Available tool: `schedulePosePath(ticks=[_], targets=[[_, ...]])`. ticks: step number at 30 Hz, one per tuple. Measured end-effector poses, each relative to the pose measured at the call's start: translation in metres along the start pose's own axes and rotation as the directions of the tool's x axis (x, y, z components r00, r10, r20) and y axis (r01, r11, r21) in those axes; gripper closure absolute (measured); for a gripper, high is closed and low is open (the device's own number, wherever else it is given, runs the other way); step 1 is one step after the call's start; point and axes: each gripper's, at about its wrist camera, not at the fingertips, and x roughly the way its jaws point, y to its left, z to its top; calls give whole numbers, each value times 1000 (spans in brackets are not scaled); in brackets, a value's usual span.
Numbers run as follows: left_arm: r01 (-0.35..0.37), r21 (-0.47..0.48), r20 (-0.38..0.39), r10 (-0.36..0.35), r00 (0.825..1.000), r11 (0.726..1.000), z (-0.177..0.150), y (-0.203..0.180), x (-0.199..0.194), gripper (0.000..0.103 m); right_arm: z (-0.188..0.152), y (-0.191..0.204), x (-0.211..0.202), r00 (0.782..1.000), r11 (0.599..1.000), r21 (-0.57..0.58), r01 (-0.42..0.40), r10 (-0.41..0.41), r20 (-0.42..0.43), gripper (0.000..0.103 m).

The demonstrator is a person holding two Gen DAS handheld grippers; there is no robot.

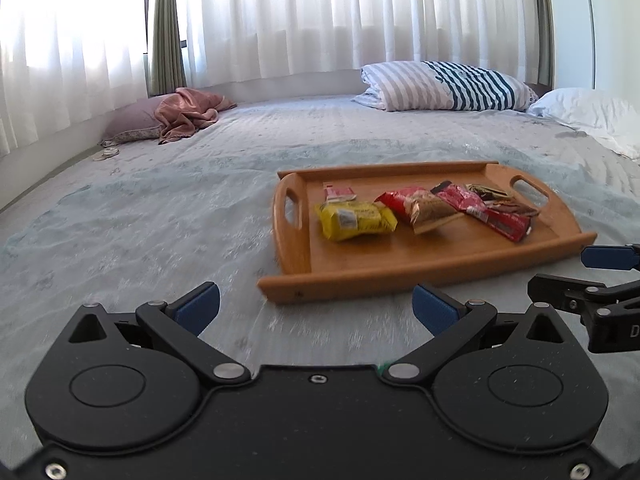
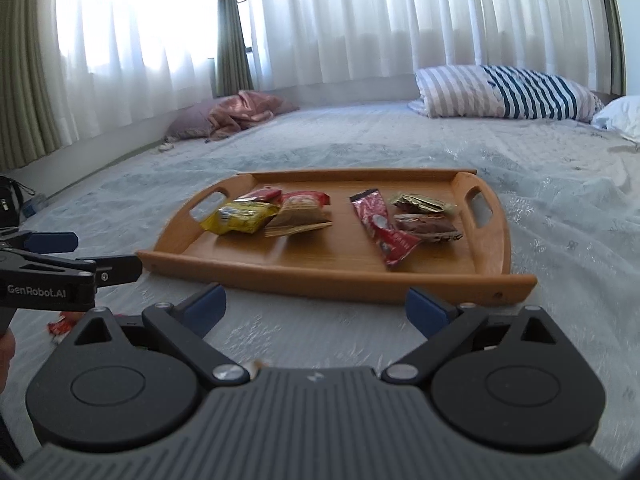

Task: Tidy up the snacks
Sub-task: 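Open both tools and withdraw them from the tray toward the loose snacks, then grasp the green pack with the left tool while the right tool grasps the cream wafer roll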

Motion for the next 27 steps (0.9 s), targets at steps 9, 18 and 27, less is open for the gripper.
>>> schedulePosePath(ticks=[9, 18, 27], targets=[[95, -14, -8, -95, 995, 995, -25, 5, -20, 22, -30, 15, -7, 998, 998, -32, -58, 59, 19, 0], [177, 13, -56, -176, 983, 984, -38, -12, -19, 59, -42, 19, -3, 998, 997, -55, -56, 57, 10, 0], [181, 19, -82, -179, 981, 983, -39, -24, -9, 67, -46, 37, -1, 998, 983, -174, -56, 55, -6, 0]])
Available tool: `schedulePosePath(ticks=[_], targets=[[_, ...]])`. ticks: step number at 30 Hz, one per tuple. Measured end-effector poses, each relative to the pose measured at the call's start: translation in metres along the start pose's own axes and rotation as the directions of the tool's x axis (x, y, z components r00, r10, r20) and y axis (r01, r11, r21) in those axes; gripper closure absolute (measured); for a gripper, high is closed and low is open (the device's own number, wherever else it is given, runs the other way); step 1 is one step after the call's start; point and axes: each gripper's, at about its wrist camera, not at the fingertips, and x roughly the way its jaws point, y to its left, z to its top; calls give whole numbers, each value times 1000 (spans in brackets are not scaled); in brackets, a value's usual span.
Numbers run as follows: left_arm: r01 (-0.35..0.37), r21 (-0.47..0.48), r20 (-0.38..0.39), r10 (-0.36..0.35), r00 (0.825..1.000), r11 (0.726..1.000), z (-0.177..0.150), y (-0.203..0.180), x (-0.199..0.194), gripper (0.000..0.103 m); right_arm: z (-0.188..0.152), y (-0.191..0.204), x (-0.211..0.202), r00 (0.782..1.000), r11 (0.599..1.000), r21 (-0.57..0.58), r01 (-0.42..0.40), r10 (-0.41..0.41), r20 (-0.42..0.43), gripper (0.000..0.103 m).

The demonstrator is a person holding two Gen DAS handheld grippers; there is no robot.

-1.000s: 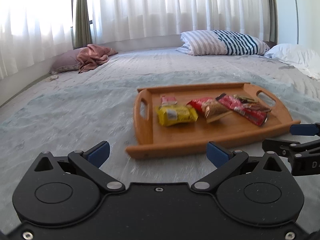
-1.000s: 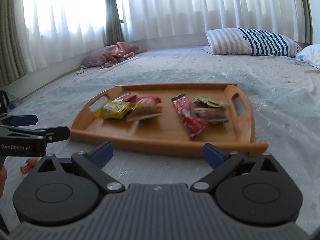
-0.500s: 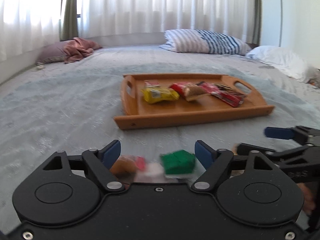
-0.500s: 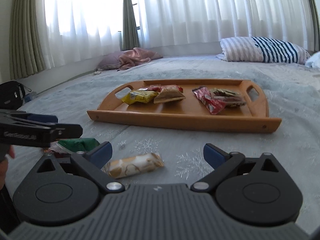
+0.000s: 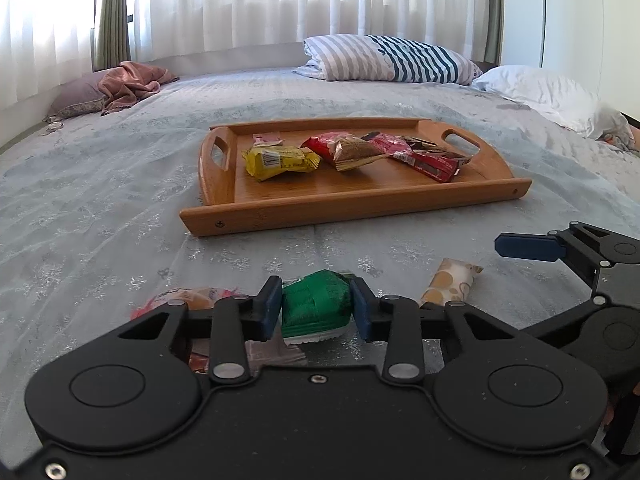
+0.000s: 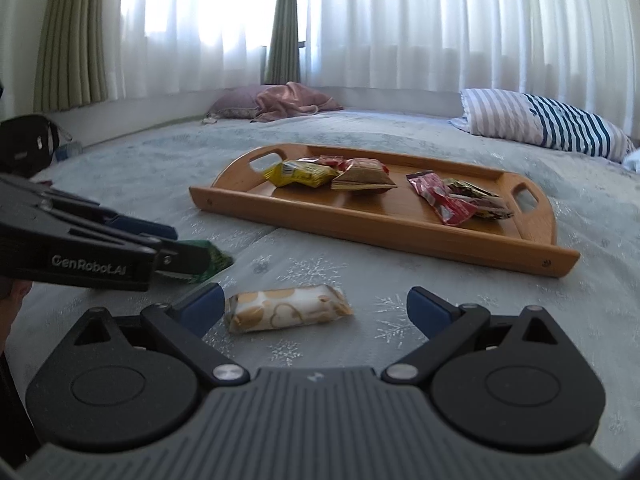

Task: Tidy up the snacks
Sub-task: 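Grasp the green pack with the left tool while the right tool grasps the cream wafer roll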

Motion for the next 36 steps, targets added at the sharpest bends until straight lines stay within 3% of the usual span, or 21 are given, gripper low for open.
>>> schedulePosePath(ticks=[4, 10, 14, 16, 23, 28, 36], targets=[[-1, -13, 4, 1, 1000, 1000, 1, 0, 1, 55, 1, 1, 4, 1000, 1000, -8, -6, 6, -19, 0], [-10, -39, -24, 9, 1000, 999, 4, 2, 8, 55, 0, 4, 5, 1000, 1000, -25, -7, 6, -21, 0], [58, -69, -65, -62, 996, 996, 5, 2, 10, 55, 0, 4, 5, 1000, 999, -30, -12, 11, -24, 0], [84, -90, -96, -93, 991, 992, 4, 1, 12, 56, 0, 4, 4, 1000, 1000, -28, -10, 10, -21, 1], [81, -116, -91, -92, 992, 990, 3, 1, 9, 60, -1, 3, 2, 1000, 999, -25, -24, 24, -11, 4], [88, -126, -98, -101, 990, 988, 3, 6, 4, 67, -1, 0, 2, 999, 999, -11, -41, 41, -19, 12], [81, -123, -90, -92, 992, 989, 1, 3, 2, 67, -3, 0, -1, 999, 999, 2, -48, 48, -5, 24]])
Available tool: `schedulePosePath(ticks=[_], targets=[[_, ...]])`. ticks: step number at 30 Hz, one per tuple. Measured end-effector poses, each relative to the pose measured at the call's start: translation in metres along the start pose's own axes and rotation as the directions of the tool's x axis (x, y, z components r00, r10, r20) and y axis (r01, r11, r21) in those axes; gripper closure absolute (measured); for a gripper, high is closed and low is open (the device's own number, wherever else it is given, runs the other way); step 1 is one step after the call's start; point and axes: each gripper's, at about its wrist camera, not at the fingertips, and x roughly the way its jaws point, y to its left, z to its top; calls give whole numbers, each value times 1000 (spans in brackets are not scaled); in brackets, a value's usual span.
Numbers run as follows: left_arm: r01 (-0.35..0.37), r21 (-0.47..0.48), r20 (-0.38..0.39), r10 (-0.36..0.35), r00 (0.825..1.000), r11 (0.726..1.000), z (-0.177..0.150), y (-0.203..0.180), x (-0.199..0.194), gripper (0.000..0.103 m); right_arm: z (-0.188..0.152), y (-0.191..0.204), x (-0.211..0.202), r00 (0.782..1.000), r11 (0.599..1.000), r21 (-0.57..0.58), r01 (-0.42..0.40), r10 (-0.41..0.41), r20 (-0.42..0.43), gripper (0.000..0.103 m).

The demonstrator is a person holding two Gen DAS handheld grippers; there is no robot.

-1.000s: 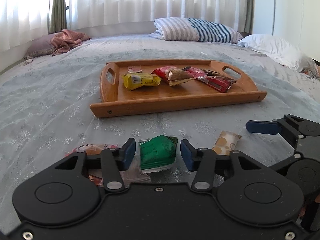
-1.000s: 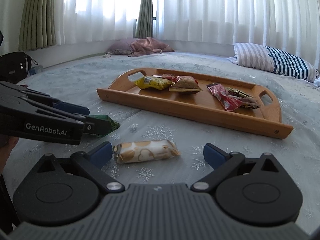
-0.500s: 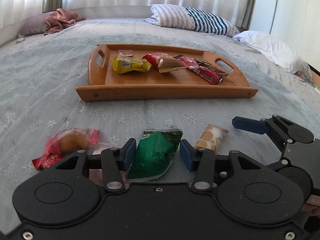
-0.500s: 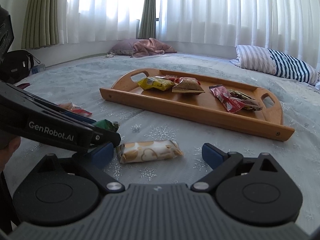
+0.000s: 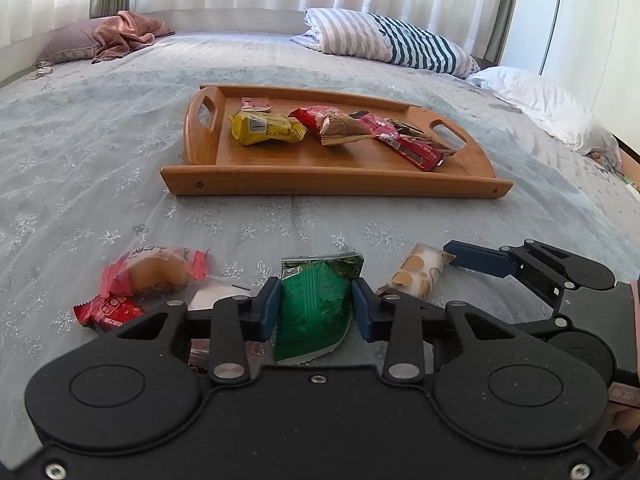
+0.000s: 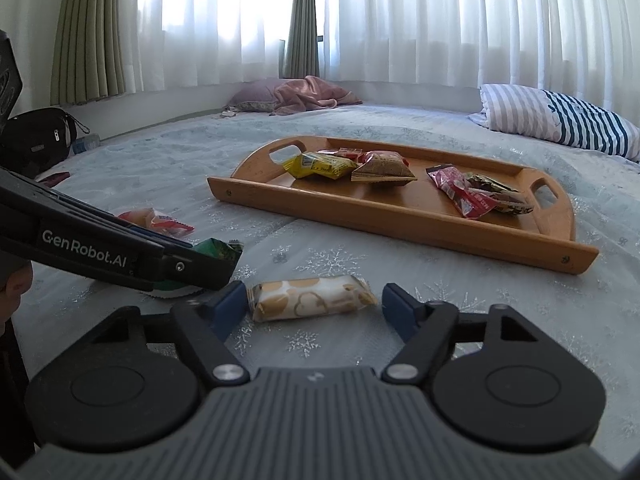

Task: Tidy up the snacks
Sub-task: 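Grasp the green pack with the left tool while the right tool grasps the cream wafer roll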

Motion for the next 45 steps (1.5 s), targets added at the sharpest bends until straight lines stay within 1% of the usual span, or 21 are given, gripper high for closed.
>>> schedulePosePath(ticks=[3, 5, 6, 11, 12, 13, 14, 17, 21, 24, 25, 26, 27, 28, 29, 31, 32, 34, 38, 40, 45], targets=[[-3, 0, 4, 3, 1000, 1000, 4, -3, 3, 67, -1, -2, -3, 1000, 1000, 15, 10, -10, 20, 34], [-1, -7, 6, 2, 1000, 1000, 6, -5, 5, 67, 1, -6, -6, 1000, 999, 39, 9, -10, 29, 37], [-1, -11, 8, 1, 1000, 1000, 8, -6, 5, 68, 2, -9, -8, 999, 998, 55, 5, -6, 31, 41], [-2, -17, 31, 2, 1000, 1000, 17, -13, 2, 68, 11, -22, -18, 999, 991, 130, -10, 3, 52, 46], [2, -19, 36, -1, 999, 1000, 19, -14, 1, 69, 12, -24, -20, 999, 990, 139, -2, -5, 51, 53], [5, -21, 42, -4, 999, 1000, 21, -15, -1, 69, 13, -25, -21, 999, 989, 146, 10, -17, 46, 64], [8, -22, 48, -7, 999, 1000, 23, -16, -3, 69, 13, -27, -22, 999, 988, 151, 23, -29, 37, 66], [8, -16, 62, -7, 998, 1000, 28, -20, -7, 69, 12, -31, -22, 998, 986, 158, 51, -54, 12, 66], [8, -4, 71, -7, 997, 1000, 30, -24, -10, 69, 10, -33, -25, 998, 984, 167, 58, -59, 2, 66], [7, -8, 71, -6, 997, 1000, 30, -25, -10, 69, 8, -32, -24, 998, 982, 177, 60, -57, -21, 64], [6, -10, 71, -5, 997, 1000, 30, -26, -11, 69, 9, -31, -24, 998, 983, 174, 58, -55, -21, 54], [4, -11, 71, -3, 998, 1000, 30, -26, -11, 69, 11, -30, -23, 998, 986, 158, 54, -52, -20, 46], [1, -11, 69, 0, 998, 1000, 30, -26, -11, 69, 13, -28, -21, 999, 991, 129, 44, -41, -26, 36], [-2, -12, 66, 3, 998, 1000, 30, -25, -10, 69, 16, -26, -19, 999, 995, 93, 29, -26, -32, 29], [-6, -11, 64, 7, 998, 1000, 30, -25, -11, 69, 21, -23, -16, 999, 999, 38, 14, -12, -41, 27], [-13, -4, 65, 13, 998, 1000, 30, -24, -12, 68, 28, -21, -11, 999, 997, -72, 1, -5, -54, 17], [-18, -2, 68, 18, 998, 1000, 30, -23, -13, 68, 32, -22, -8, 998, 994, -109, -1, -6, -65, 15], [-26, 1, 70, 26, 997, 1000, 29, -23, -14, 68, 37, -28, -1, 996, 991, -129, -19, 7, -94, 13], [-34, -1, 68, 34, 997, 999, 29, -23, -11, 68, 40, -43, 12, 983, 990, -80, -116, 103, -154, 12], [-33, 0, 64, 33, 997, 999, 29, -23, -10, 68, 37, -46, 15, 977, 987, -70, -142, 128, -172, 12], [-37, 9, 60, 37, 998, 999, 29, -24, -7, 68, 32, -48, 18, 968, 981, -63, -186, 172, -182, 11]])
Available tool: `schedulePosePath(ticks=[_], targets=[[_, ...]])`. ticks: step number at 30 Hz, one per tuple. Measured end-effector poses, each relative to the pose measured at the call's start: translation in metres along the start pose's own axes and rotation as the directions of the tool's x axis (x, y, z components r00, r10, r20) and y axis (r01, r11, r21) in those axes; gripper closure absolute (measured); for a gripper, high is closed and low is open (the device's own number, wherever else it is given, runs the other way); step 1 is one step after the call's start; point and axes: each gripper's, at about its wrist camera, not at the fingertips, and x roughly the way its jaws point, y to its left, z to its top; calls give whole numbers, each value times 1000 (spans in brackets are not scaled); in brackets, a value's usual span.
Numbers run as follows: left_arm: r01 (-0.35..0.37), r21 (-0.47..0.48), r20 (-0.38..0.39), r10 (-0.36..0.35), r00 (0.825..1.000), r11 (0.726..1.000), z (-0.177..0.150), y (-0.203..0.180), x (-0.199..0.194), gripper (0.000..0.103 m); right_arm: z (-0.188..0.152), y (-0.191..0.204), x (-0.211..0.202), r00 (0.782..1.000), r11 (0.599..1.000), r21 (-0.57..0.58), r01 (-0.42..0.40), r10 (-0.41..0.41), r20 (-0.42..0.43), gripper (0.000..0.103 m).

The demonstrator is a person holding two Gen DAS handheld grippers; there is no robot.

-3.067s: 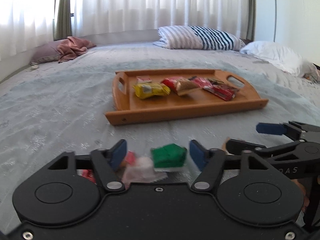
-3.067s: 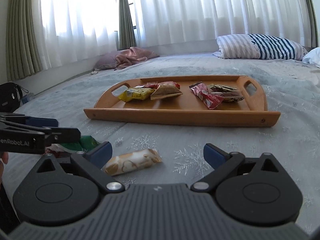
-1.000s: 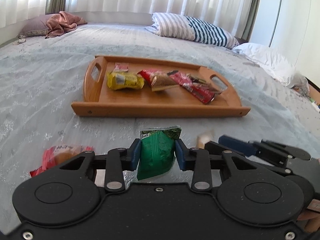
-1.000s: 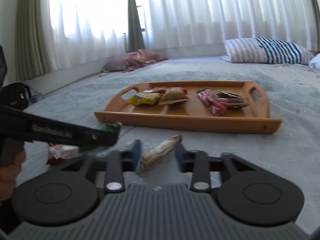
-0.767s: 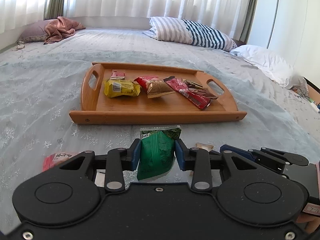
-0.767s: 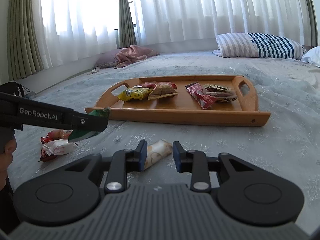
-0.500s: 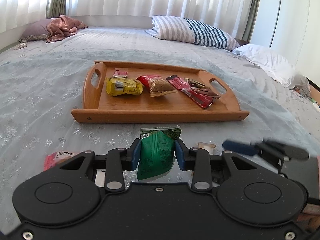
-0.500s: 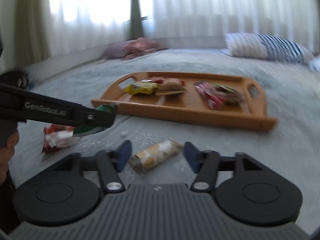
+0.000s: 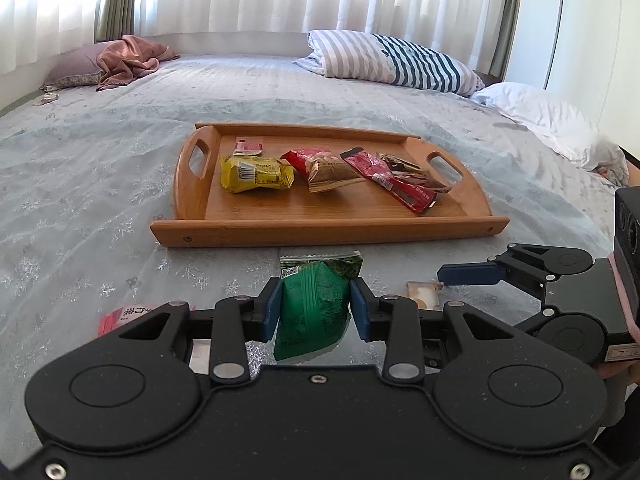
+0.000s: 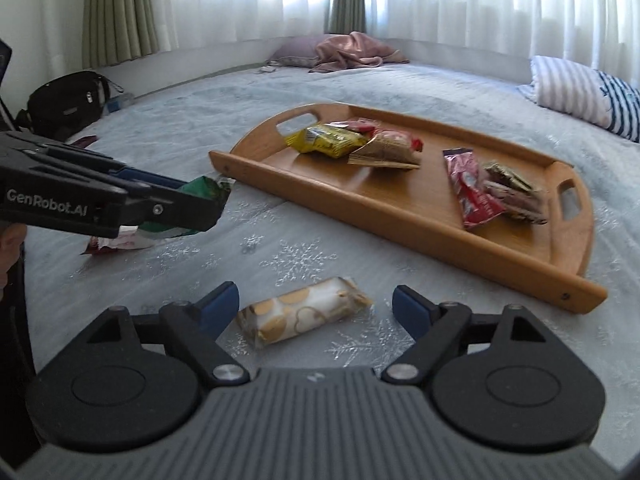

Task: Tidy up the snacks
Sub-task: 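Grasp the green pack with the left tool while the right tool grasps the cream wafer roll, then carry the green pack and wafer roll over the tray with both tools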

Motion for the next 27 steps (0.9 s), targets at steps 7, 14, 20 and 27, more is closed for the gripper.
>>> schedulePosePath(ticks=[7, 14, 20, 27], targets=[[6, -9, -9, -6, 1000, 1000, -1, 1, 5, 68, -4, 14, 3, 1000, 996, -91, -15, 14, -19, 11], [7, -17, -15, -7, 1000, 1000, -2, 4, 10, 68, -7, 26, -1, 1000, 991, -135, -15, 15, -2, 14], [4, -28, -15, -4, 1000, 1000, -2, 7, 12, 68, -11, 40, -9, 1000, 982, -188, 21, -16, 27, 33], [10, -46, -7, -10, 1000, 999, 3, 10, 10, 68, -11, 46, -18, 997, 981, -186, 52, -42, 59, 39]])
